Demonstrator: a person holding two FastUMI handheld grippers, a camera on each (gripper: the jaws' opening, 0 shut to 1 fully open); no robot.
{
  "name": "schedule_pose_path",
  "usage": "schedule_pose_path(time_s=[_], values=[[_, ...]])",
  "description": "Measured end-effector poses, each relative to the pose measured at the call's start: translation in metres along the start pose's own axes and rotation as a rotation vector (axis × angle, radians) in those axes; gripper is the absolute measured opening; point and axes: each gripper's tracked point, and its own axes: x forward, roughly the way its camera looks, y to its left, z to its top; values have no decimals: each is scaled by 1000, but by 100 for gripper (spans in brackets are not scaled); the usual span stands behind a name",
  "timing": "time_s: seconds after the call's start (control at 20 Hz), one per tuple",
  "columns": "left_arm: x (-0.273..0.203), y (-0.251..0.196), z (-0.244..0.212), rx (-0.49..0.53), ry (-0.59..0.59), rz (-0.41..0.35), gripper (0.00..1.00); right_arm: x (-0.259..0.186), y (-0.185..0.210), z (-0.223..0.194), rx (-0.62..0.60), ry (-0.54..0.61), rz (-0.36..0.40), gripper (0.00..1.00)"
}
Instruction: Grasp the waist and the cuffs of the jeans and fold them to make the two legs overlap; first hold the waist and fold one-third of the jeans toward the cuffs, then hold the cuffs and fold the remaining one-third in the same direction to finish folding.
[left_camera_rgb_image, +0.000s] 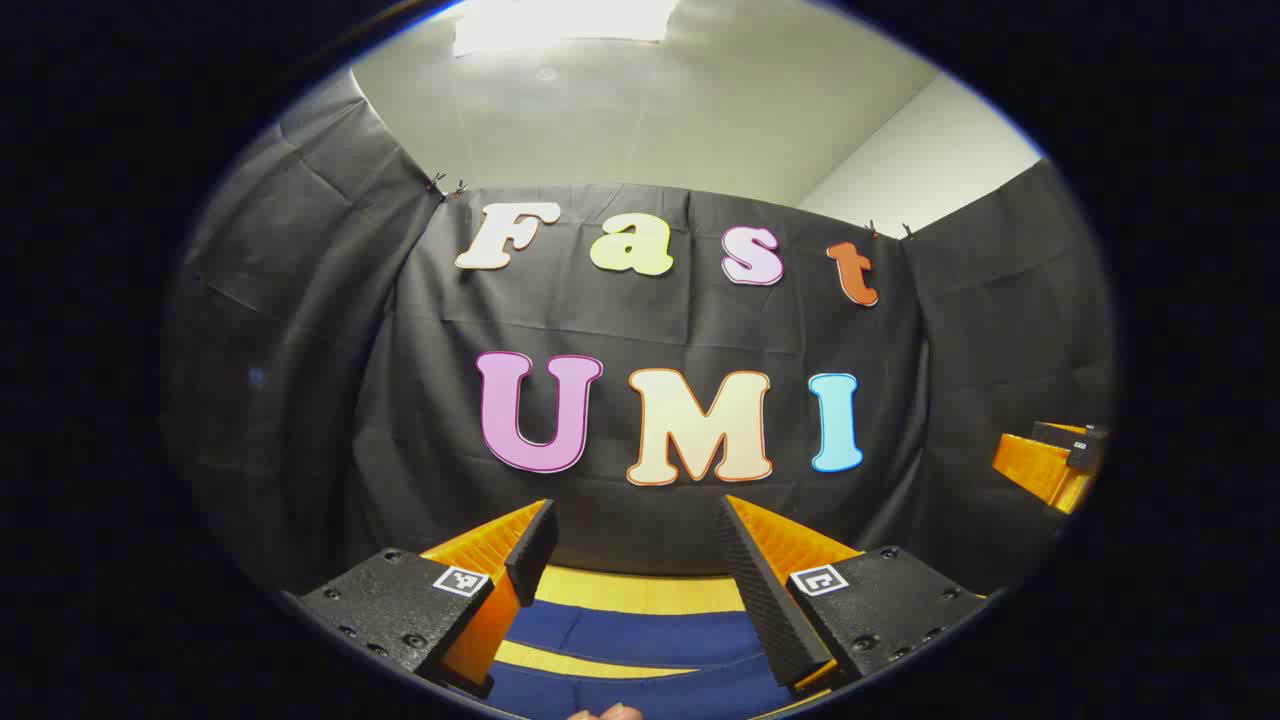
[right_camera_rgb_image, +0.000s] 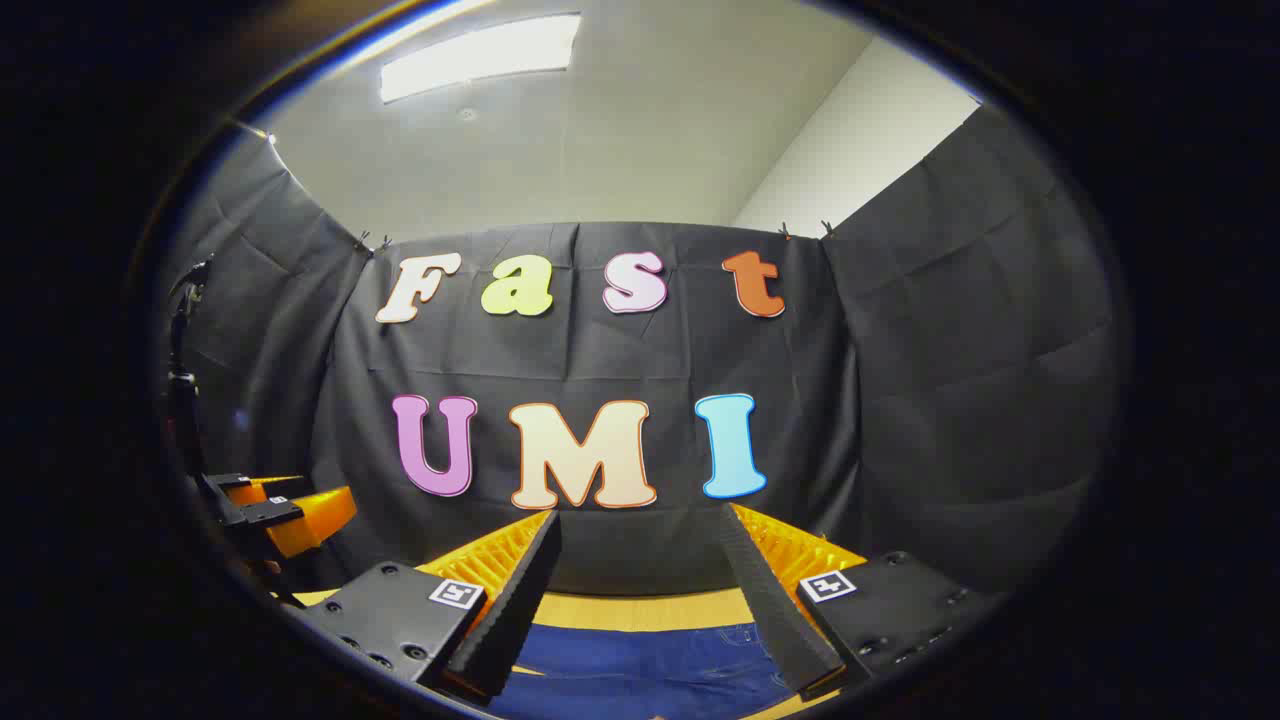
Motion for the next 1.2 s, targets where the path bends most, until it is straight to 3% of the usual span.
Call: schedule_pose_path(time_s=[1.2], values=[[4,-7,-24,1,54,44,93,25,-22,-24,-17,28,41,98]])
